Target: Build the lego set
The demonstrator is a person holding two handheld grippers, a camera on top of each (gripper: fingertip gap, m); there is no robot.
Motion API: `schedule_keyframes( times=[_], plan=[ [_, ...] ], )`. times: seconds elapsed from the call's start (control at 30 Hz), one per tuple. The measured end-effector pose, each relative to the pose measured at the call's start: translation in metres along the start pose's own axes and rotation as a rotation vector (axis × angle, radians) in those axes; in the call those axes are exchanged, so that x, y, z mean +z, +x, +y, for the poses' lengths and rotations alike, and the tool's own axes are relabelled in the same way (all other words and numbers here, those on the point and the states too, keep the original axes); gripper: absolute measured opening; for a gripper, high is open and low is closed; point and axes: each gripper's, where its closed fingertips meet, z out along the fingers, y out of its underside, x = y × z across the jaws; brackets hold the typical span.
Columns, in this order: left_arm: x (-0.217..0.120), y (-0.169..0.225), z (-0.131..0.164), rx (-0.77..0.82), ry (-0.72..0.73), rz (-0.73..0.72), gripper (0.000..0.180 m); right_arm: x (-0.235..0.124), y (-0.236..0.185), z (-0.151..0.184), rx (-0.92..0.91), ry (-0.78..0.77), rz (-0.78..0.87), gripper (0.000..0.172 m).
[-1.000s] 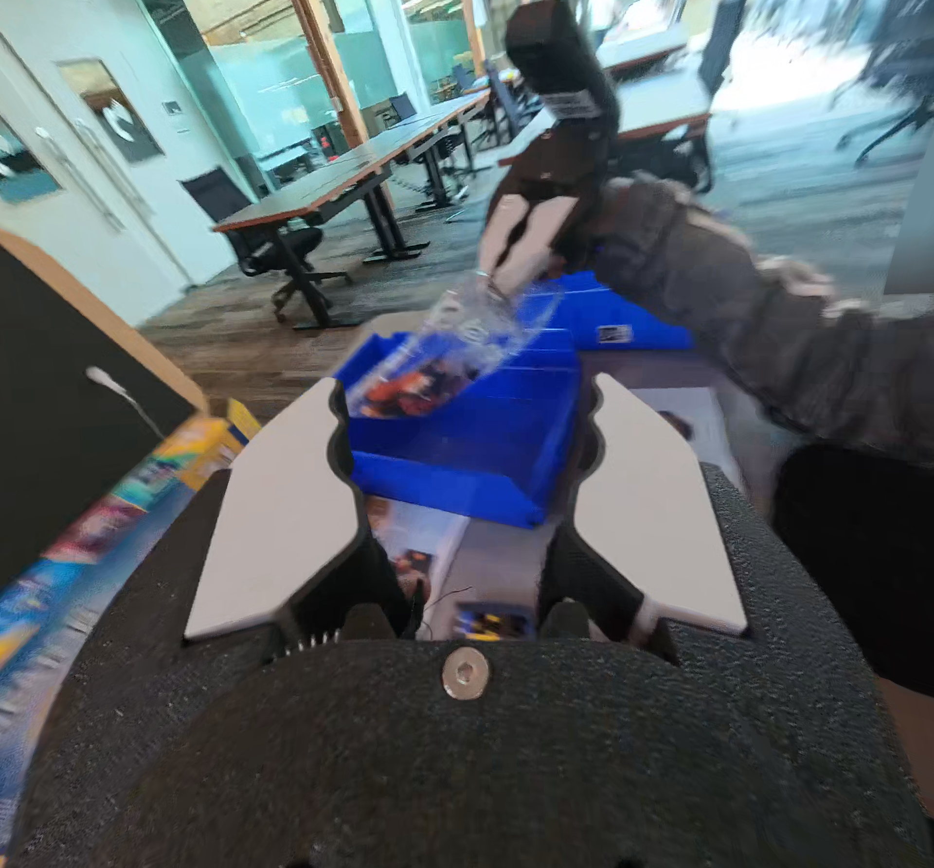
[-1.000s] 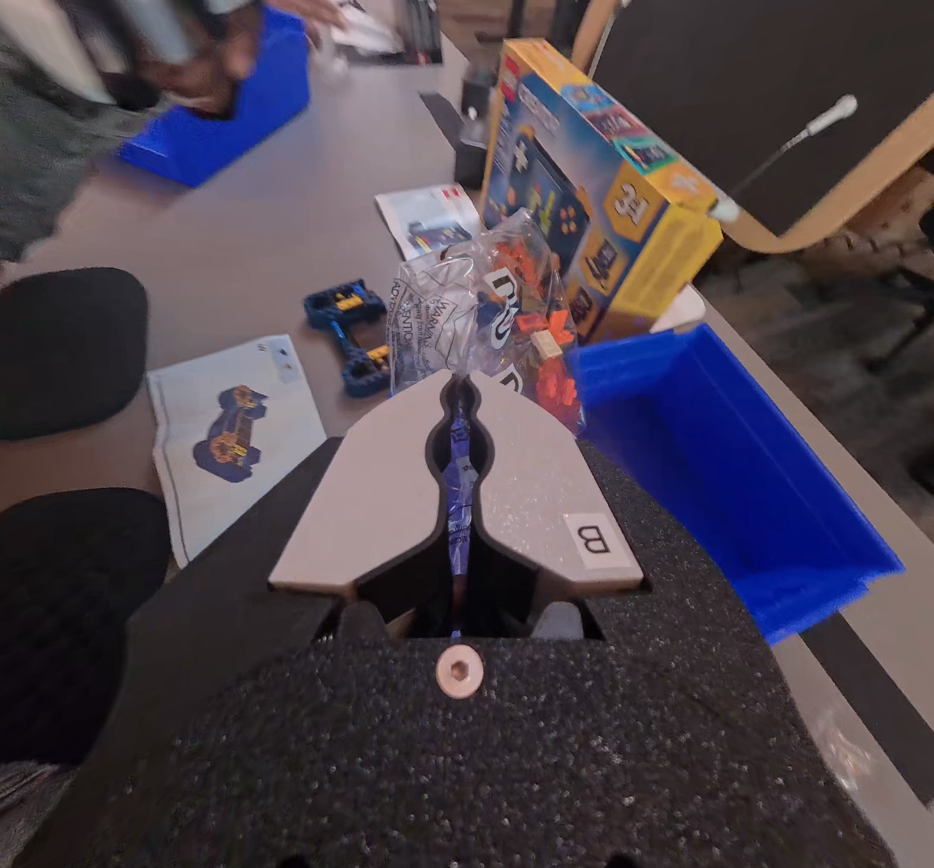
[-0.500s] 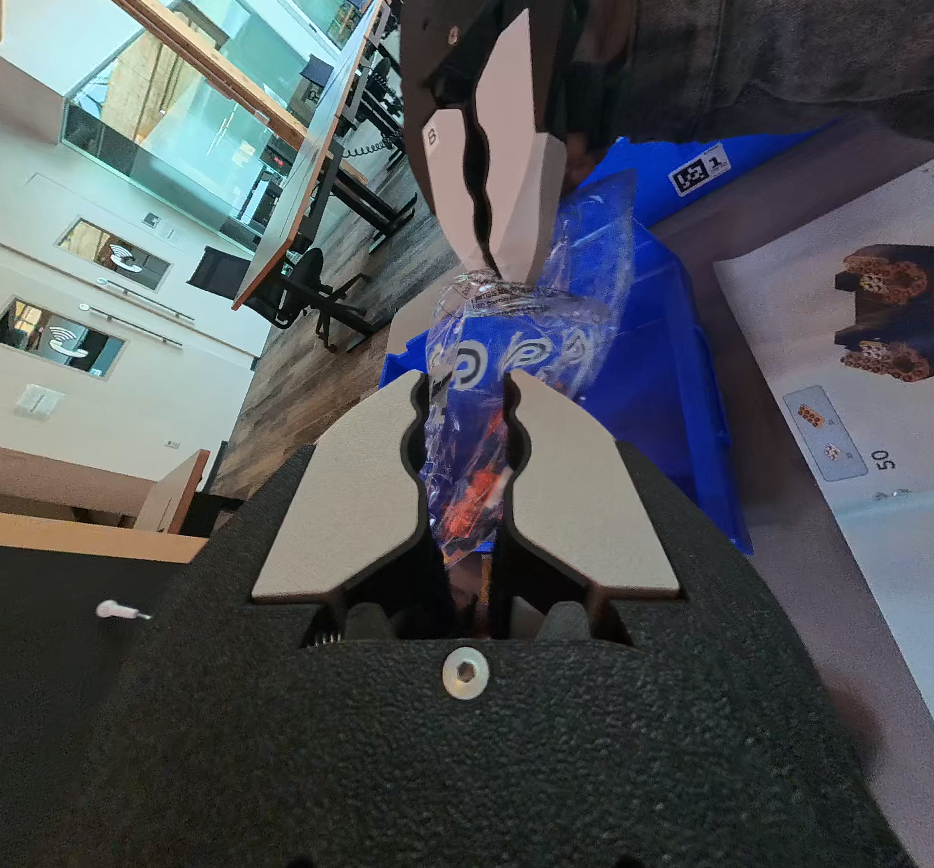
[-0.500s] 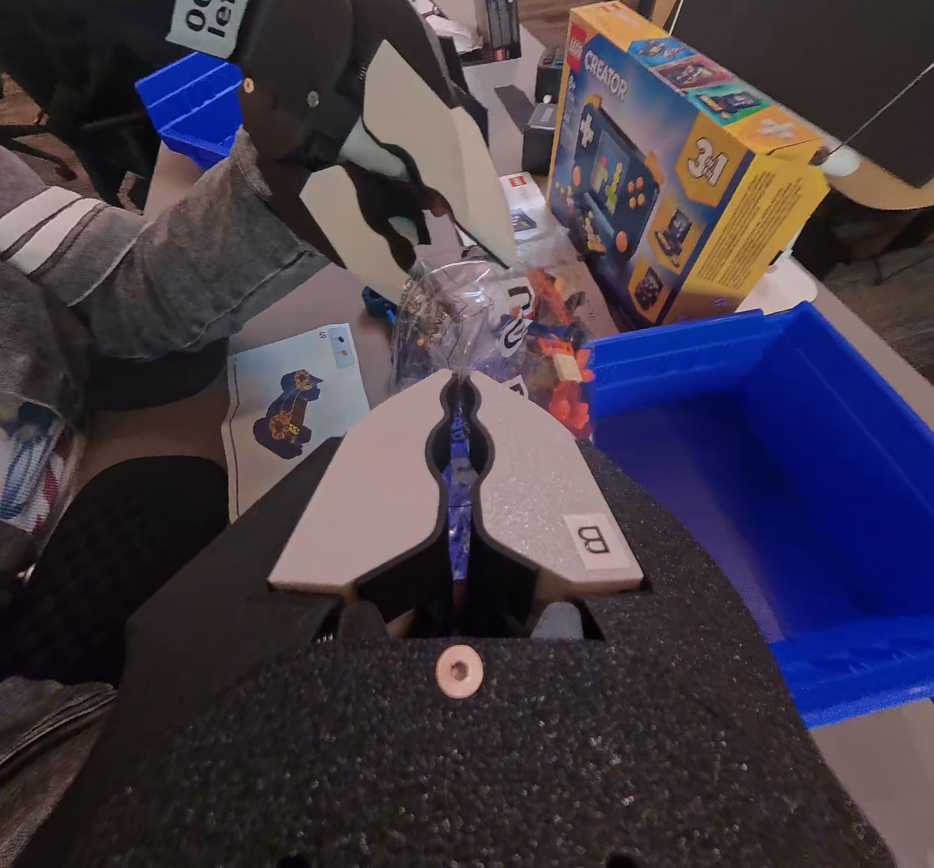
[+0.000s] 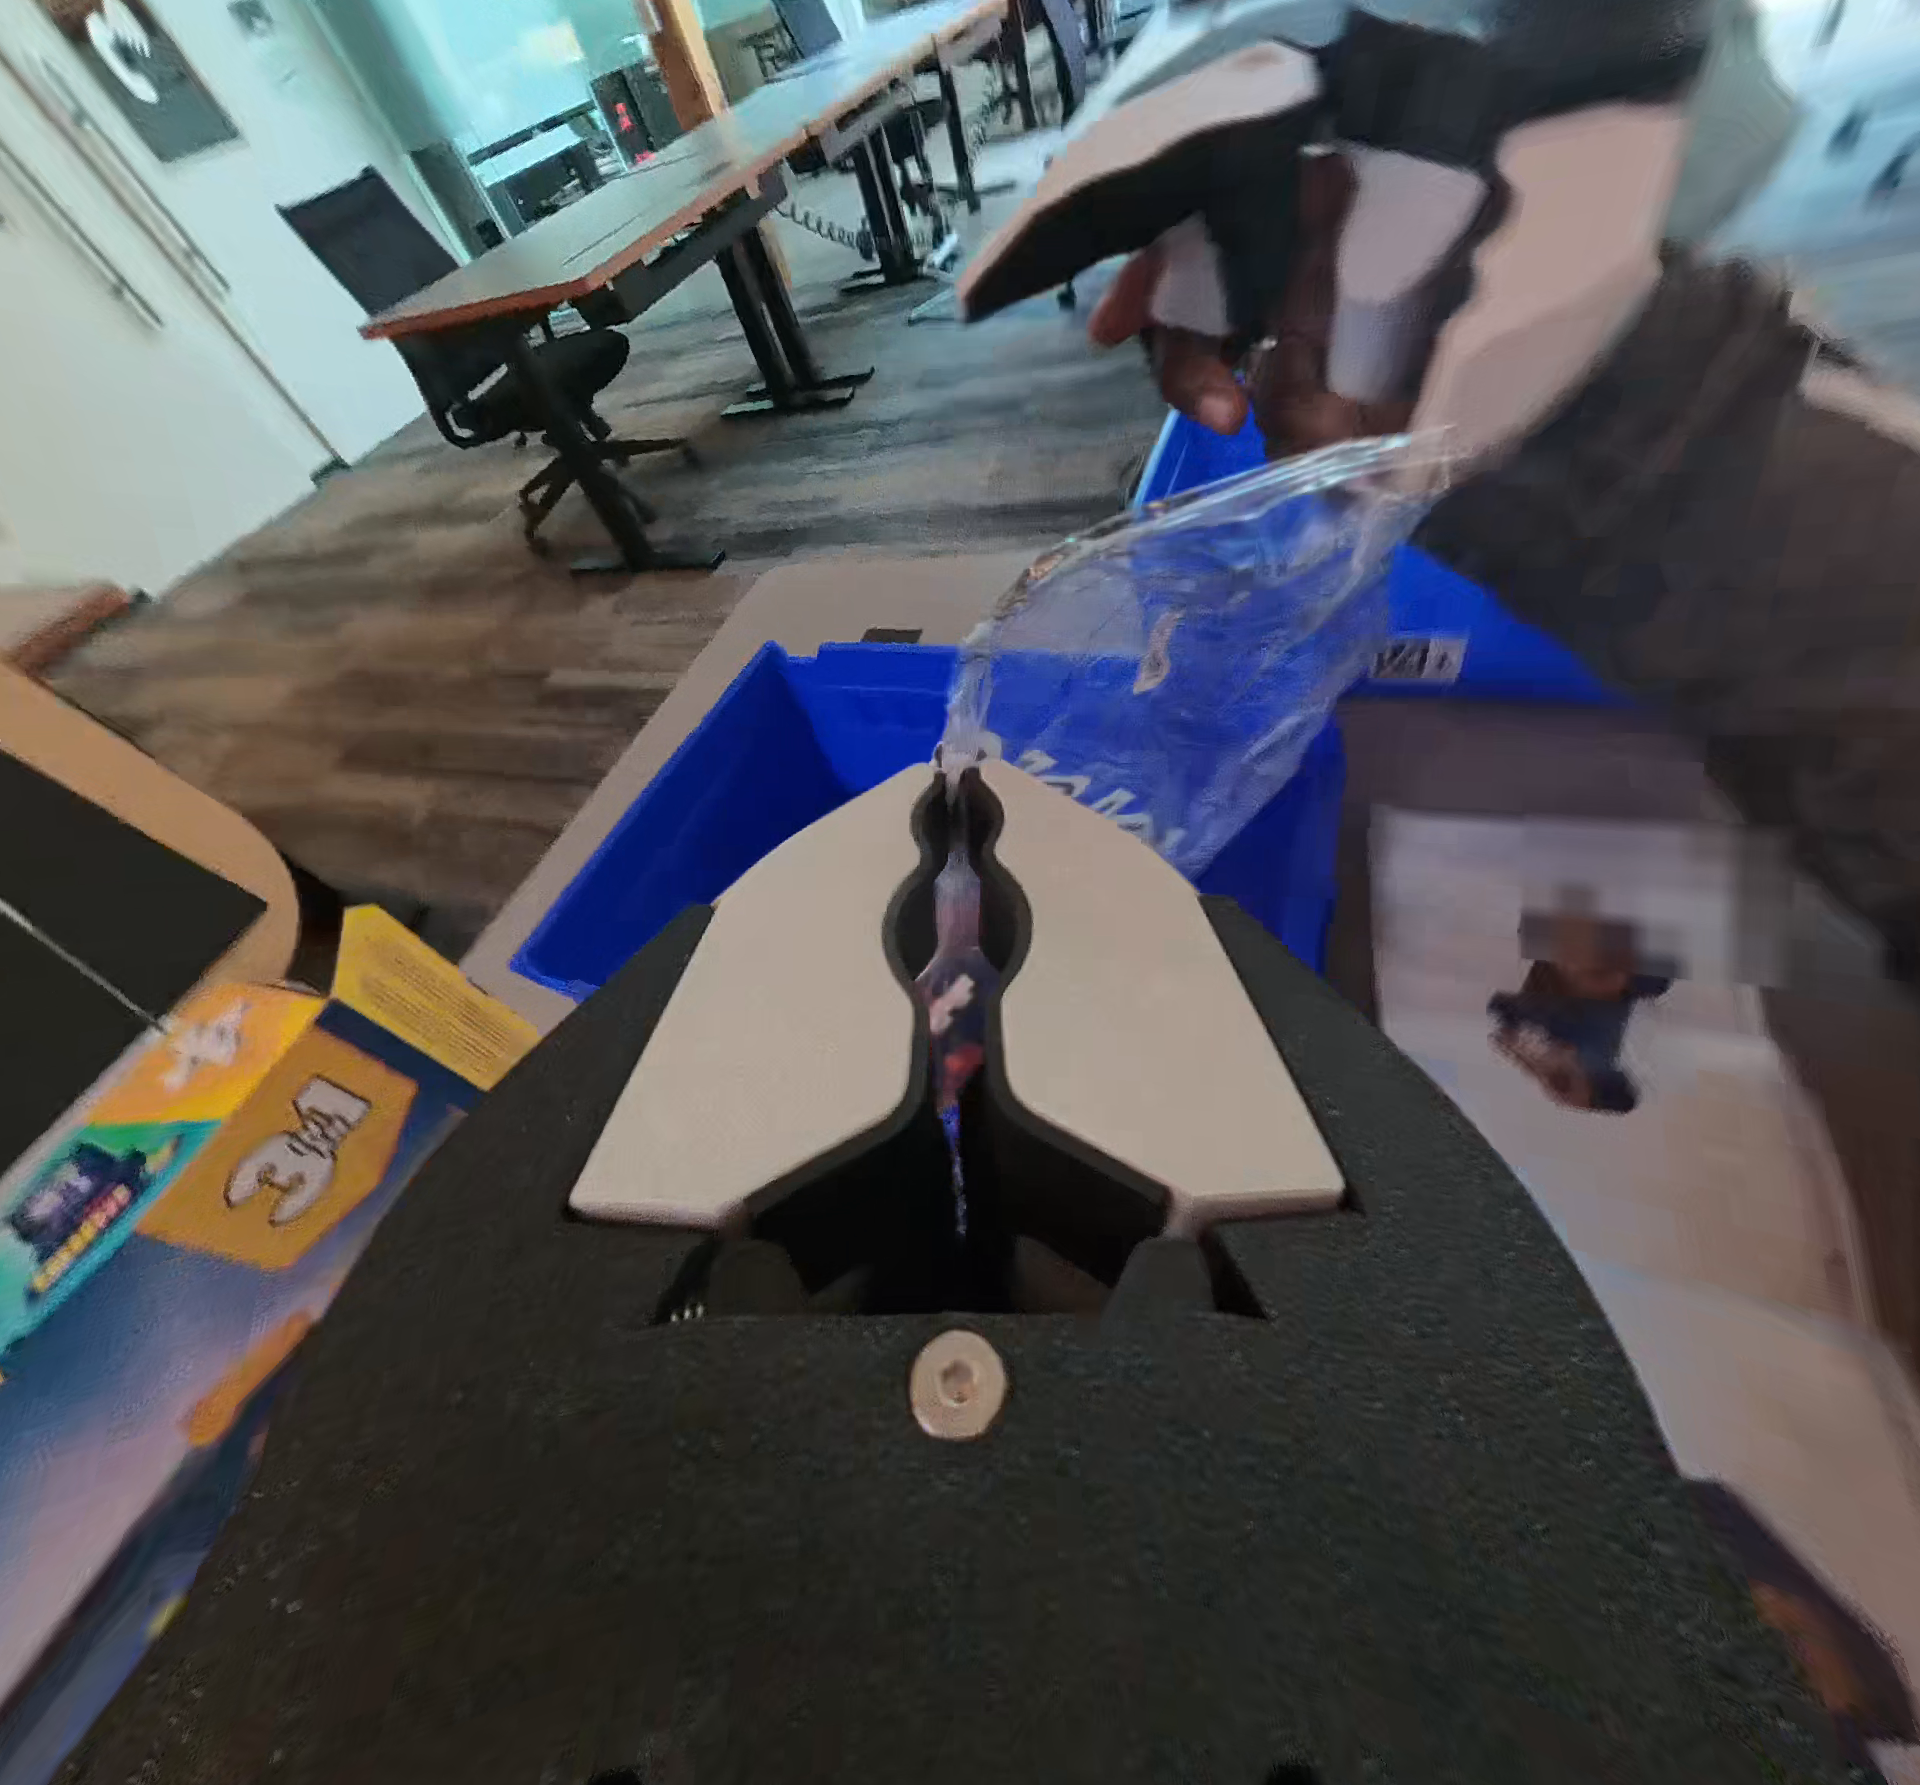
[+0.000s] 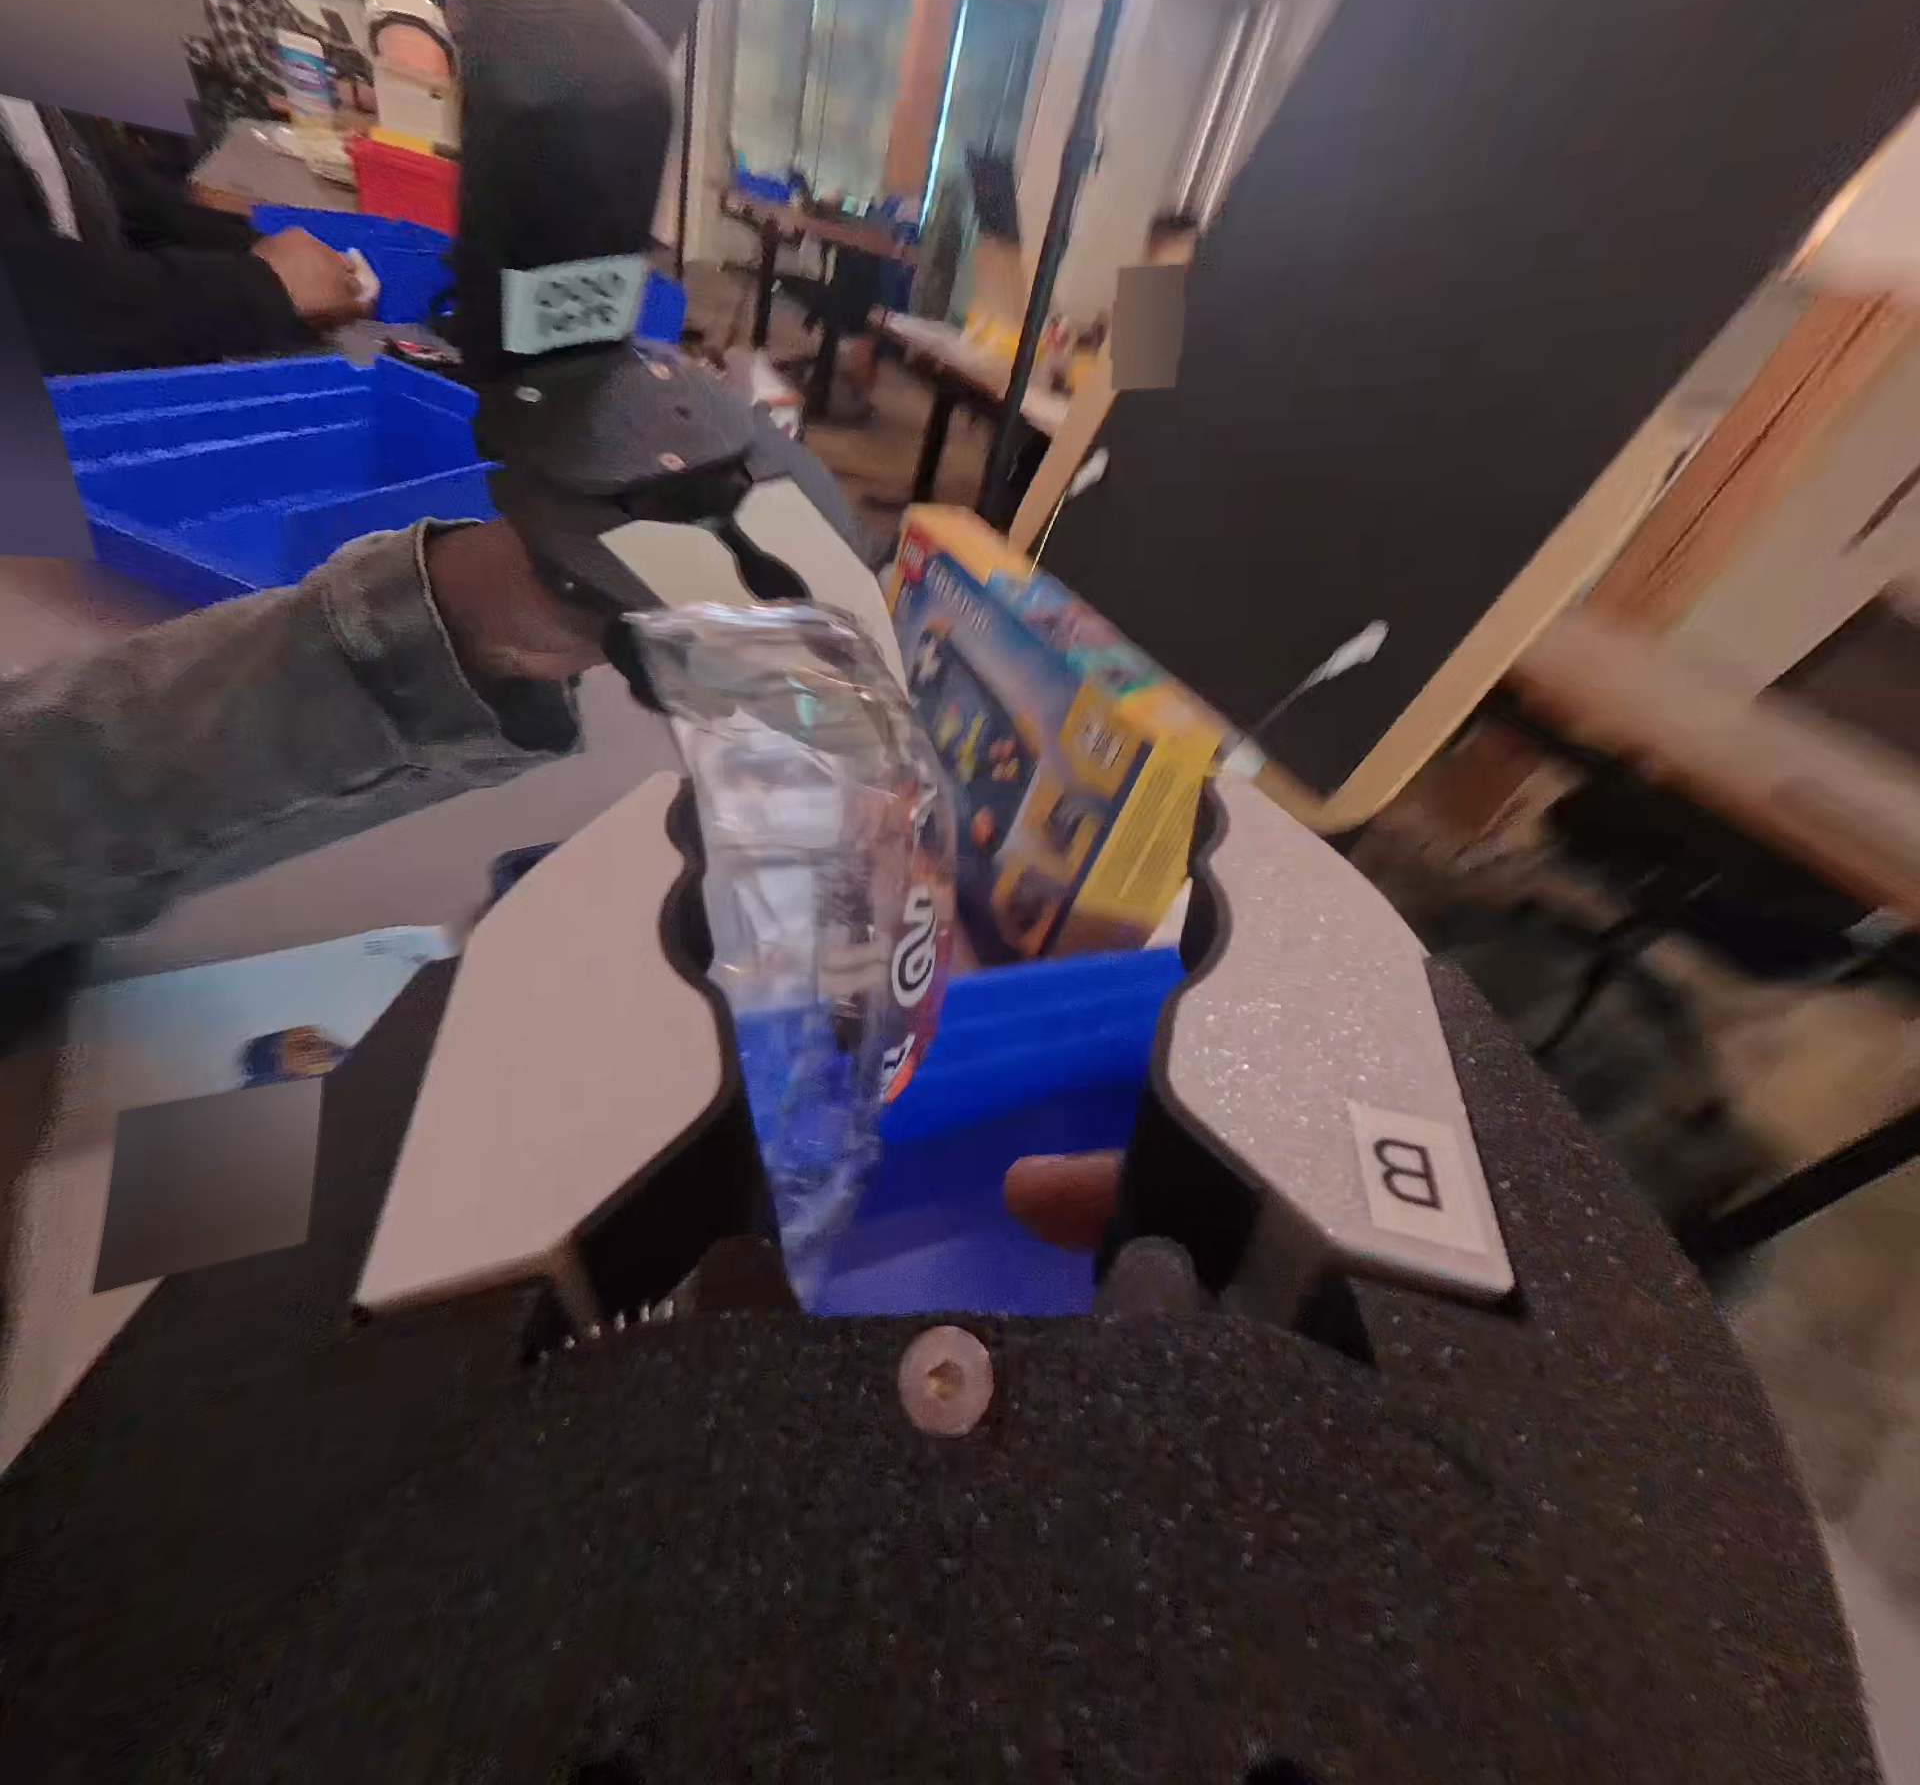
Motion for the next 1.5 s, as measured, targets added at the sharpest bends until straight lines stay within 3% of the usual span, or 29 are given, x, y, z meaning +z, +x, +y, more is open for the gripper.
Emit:
schedule_keyframes(
  times=[0.03,0.1,0.23,0.33,0.43,0.53,0.63,0.73,0.83,0.9,1.0,1.13,1.23,1.3,1.33,1.5],
  plan=[
    [-0.006,-0.004,-0.005,-0.061,0.028,-0.016,0.001,-0.001,-0.007,-0.013,-0.115,0.039,0.029,0.091],
    [-0.016,-0.012,-0.007,-0.112,0.029,-0.06,0.001,0.005,-0.025,-0.025,-0.321,0.034,0.06,0.072],
    [-0.022,0.003,-0.012,-0.099,0.022,0.03,0.002,0.03,-0.021,-0.027,-0.545,-0.035,0.241,0.055],
    [-0.022,0.012,-0.007,-0.066,-0.02,0.078,0.002,0.03,-0.016,-0.033,-0.512,0.014,0.278,0.034],
    [-0.022,0.021,-0.005,-0.025,-0.032,0.133,0.002,0.027,-0.027,-0.027,-0.389,0.01,0.13,0.0],
    [-0.026,0.027,-0.009,0.013,0.01,0.187,0.008,0.022,-0.032,-0.027,-0.283,0.028,0.046,0.0],
    [-0.032,0.021,-0.028,0.134,0.141,0.087,0.031,0.02,-0.03,-0.025,-0.225,0.011,0.037,0.0],
    [-0.035,0.035,-0.055,0.26,0.284,0.059,0.036,0.026,-0.037,-0.021,-0.21,-0.028,0.002,0.0],
    [-0.026,0.038,-0.049,0.354,0.204,0.023,0.006,0.027,-0.047,-0.023,-0.179,-0.029,-0.047,0.0],
    [-0.029,0.044,-0.052,0.346,0.225,0.068,0.0,0.024,-0.049,-0.027,-0.164,-0.016,-0.066,0.0],
    [-0.039,0.054,-0.063,0.303,0.254,0.113,0.0,0.017,-0.058,-0.041,-0.191,0.04,-0.078,0.001],
    [-0.052,0.061,-0.068,0.285,0.196,0.1,0.0,0.003,-0.076,-0.077,-0.251,0.184,-0.053,0.021],
    [-0.055,0.076,-0.062,0.289,0.12,0.165,0.0,0.005,-0.081,-0.074,-0.302,0.108,-0.014,0.022],
    [-0.055,0.083,-0.058,0.298,0.078,0.193,0.0,0.012,-0.087,-0.059,-0.363,0.009,-0.032,0.016],
    [-0.055,0.083,-0.053,0.303,0.04,0.195,0.0,0.012,-0.088,-0.058,-0.379,-0.004,-0.038,0.001],
    [-0.061,0.092,-0.058,0.262,0.04,0.256,0.002,0.007,-0.102,-0.064,-0.278,0.029,-0.145,0.0]
  ],
)
